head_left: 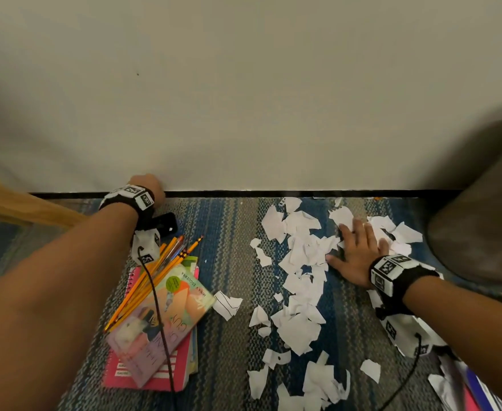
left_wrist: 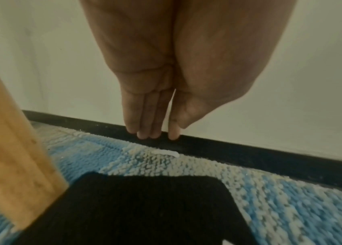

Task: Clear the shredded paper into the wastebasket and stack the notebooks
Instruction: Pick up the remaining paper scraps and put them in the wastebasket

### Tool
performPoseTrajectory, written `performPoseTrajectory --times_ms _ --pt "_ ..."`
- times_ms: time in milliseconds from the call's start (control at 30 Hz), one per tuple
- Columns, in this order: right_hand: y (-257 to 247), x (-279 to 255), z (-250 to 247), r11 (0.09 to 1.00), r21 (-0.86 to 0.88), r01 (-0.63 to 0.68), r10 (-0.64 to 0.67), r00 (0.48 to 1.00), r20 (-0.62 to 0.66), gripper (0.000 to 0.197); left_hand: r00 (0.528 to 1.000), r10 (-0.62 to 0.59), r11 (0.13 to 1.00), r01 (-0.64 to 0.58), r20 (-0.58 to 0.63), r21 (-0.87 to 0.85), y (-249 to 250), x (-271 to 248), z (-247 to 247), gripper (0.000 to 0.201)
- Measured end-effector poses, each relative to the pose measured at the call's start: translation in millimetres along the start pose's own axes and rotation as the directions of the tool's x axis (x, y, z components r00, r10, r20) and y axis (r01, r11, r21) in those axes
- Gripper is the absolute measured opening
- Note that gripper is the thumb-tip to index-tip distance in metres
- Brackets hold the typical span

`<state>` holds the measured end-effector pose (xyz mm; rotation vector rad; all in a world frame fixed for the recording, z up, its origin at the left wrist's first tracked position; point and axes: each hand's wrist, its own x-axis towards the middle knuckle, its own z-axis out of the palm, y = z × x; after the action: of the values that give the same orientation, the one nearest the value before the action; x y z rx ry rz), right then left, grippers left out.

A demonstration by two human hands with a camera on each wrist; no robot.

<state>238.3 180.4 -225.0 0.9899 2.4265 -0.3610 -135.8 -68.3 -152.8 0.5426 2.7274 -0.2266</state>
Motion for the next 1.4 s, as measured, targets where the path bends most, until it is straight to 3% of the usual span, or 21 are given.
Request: performPoseTrajectory --times_ms 67,267,367,467,567,700,833,900,967,1100,1167,1200,1300,1367,1400 --pt "-1 1 1 1.0 -0.006 -0.008 0.008 1.0 0.007 0.088 1.0 -0.006 1.0 0.006 0.004 0.027 -4 2 2 0.022" --pt "-1 -1 -1 1.0 0.009 0.0 -0.001 0.999 0.054 0.088 0.978 0.02 0.991 -0.047 0.208 0.128 6 2 19 0.022" --pt "0 -1 -3 1.0 0.009 0.005 -0.005 0.998 0.069 0.089 0.973 0.053 0.982 -0.091 0.225 0.163 24 -1 11 0.023" --pt "1 0 -5 1.0 -0.001 0.023 -0.023 0.997 0.08 0.09 0.957 0.104 0.966 -0.162 0.272 0.201 48 -9 1 0.021" --pt "3 -1 -4 0.999 -0.009 0.048 -0.047 0.996 0.075 0.091 0.912 0.208 0.924 -0.302 0.352 0.236 89 -20 14 0.033" --pt "0 -14 -6 0.991 -0.017 0.132 -0.13 0.988 0.085 0.087 0.819 0.416 0.797 -0.537 0.395 0.276 154 -81 39 0.041" --pt "-11 -51 7 0.955 0.023 0.295 -0.296 0.946 0.133 0.082 0.726 0.547 0.742 -0.651 0.417 0.16 207 -166 53 0.036" --pt "-15 -67 12 0.912 0.065 0.406 -0.41 0.909 0.078 0.071 0.702 0.575 0.719 -0.679 0.42 0.148 220 -199 54 0.033" --pt "-14 -72 2 0.878 0.109 0.467 -0.468 0.884 -0.02 0.05 0.731 0.589 0.728 -0.665 0.343 0.166 224 -210 55 0.032" --pt "7 -48 -39 0.913 0.224 0.34 -0.289 0.929 -0.232 0.018 0.83 0.539 0.825 -0.554 0.142 0.108 218 -179 41 0.034" --pt "28 -23 -54 0.946 0.223 0.237 -0.151 0.926 -0.346 0.016 0.854 0.52 0.854 -0.52 0.03 -0.001 215 -153 36 0.035" --pt "40 -13 -59 0.964 0.22 0.148 -0.065 0.937 -0.344 0.024 0.857 0.514 0.857 -0.515 -0.024 -0.032 214 -142 34 0.035" --pt "65 4 -53 0.96 0.241 -0.143 0.173 0.979 -0.107 0.069 0.852 0.523 0.851 -0.524 -0.027 -0.021 211 -113 40 0.047" --pt "60 3 -32 0.962 0.193 -0.192 0.189 0.981 0.033 0.083 0.844 0.532 0.845 -0.534 0.07 0.02 218 -103 49 0.059" --pt "52 2 -20 0.972 0.166 -0.164 0.158 0.986 0.045 0.084 0.84 0.529 0.845 -0.534 0.118 0.016 224 -101 55 0.065"
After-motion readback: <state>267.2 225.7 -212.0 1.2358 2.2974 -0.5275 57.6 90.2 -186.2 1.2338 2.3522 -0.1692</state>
